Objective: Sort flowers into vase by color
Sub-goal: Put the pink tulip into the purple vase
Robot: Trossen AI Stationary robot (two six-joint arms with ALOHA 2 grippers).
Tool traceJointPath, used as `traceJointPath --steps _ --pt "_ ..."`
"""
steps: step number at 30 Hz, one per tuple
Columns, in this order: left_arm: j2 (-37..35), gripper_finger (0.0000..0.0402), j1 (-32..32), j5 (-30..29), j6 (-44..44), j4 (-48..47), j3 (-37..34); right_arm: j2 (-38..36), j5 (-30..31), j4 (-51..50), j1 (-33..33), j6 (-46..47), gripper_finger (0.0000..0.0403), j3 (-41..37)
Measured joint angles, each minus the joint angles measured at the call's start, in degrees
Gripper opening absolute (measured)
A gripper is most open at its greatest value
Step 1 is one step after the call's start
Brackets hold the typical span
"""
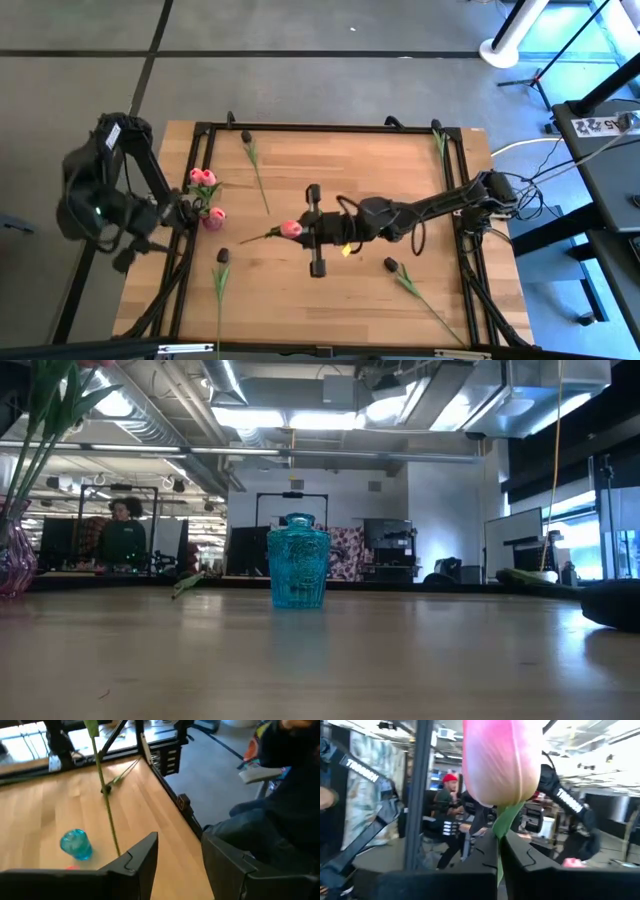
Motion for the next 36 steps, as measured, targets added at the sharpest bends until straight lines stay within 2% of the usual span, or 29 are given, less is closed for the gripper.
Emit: traceJointPath --steps 6,11,15,21,24,29,32,36 --pt "3.7 0.0147 -0.3 -1.2 -6.2 6.2 -5.6 3.1 -5.2 -0.8 0.0 -0.4 0.0002 0.0" --pt "8.0 0.0147 -0.3 -4.7 -9.7 7.9 -8.2 4.2 -4.2 -6.6 0.0 -3.0 0.0002 0.0" --pt "11.0 0.0147 -1.3 -1.1 -18.5 7.8 -8.2 4.2 -4.1 -9.7 0.0 -3.0 0.0002 0.0" --pt "17.3 0.0147 -2.8 -0.6 -29.1 7.6 -9.7 4.7 -4.1 -8.9 0.4 -2.9 0.0002 0.0" --pt "19.7 0.0147 -2.8 -4.1 -33.4 6.5 -10.3 5.2 -4.4 -8.8 1.0 -2.8 0.0003 -0.1" --pt "23.7 0.0147 -2.8 -8.7 -34.6 6.3 -10.4 7.3 -5.8 -11.0 1.8 -2.9 0.0003 -0.1" --pt "25.9 0.0147 -2.3 -12.8 -36.1 6.4 -10.4 7.9 -6.0 -14.7 2.7 -6.5 0.0003 -0.1" --pt "29.0 0.0147 -0.8 -18.1 -36.4 6.6 -10.4 8.9 -3.2 -16.5 4.1 -16.1 0.0003 -0.1"
